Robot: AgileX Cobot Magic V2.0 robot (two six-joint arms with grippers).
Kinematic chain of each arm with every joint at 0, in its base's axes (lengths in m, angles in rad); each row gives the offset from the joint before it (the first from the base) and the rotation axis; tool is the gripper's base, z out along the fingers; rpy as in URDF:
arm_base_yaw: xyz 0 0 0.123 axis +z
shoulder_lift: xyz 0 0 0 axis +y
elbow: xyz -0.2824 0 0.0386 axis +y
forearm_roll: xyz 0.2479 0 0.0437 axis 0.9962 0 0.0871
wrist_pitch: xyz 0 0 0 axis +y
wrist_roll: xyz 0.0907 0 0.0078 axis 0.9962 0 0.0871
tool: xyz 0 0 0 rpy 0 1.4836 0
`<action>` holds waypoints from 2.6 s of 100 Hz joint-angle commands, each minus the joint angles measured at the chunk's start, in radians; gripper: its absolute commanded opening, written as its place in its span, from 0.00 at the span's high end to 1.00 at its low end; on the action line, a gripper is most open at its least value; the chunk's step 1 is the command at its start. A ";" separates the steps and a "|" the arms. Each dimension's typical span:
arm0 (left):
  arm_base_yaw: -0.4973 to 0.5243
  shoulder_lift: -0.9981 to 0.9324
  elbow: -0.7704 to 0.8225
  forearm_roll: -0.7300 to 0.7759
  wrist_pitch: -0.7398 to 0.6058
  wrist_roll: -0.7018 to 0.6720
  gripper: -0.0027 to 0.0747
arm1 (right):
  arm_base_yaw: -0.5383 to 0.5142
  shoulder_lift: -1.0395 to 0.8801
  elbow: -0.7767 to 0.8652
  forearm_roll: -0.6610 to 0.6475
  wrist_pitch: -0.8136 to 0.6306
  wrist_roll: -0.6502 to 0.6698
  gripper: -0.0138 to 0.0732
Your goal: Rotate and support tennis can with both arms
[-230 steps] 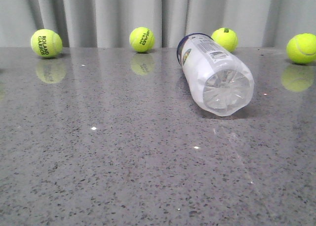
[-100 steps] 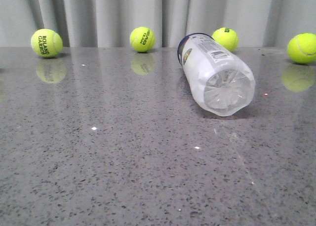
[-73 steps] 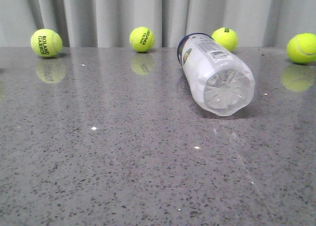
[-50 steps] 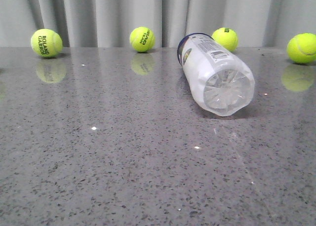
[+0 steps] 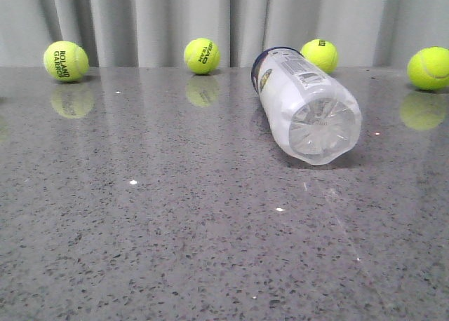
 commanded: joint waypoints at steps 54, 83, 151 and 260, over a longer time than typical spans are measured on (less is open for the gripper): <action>0.000 -0.033 0.045 -0.002 -0.075 -0.010 0.99 | 0.091 0.281 -0.374 0.151 0.170 -0.014 0.10; 0.000 -0.033 0.045 -0.002 -0.075 -0.010 0.99 | 0.273 0.572 -0.622 0.152 0.272 0.040 0.10; 0.000 -0.033 0.045 -0.002 -0.075 -0.010 0.99 | 0.374 1.094 -1.057 0.280 0.398 0.145 0.10; 0.000 -0.033 0.045 -0.002 -0.075 -0.010 0.99 | 0.374 1.209 -1.094 0.309 0.381 0.086 0.45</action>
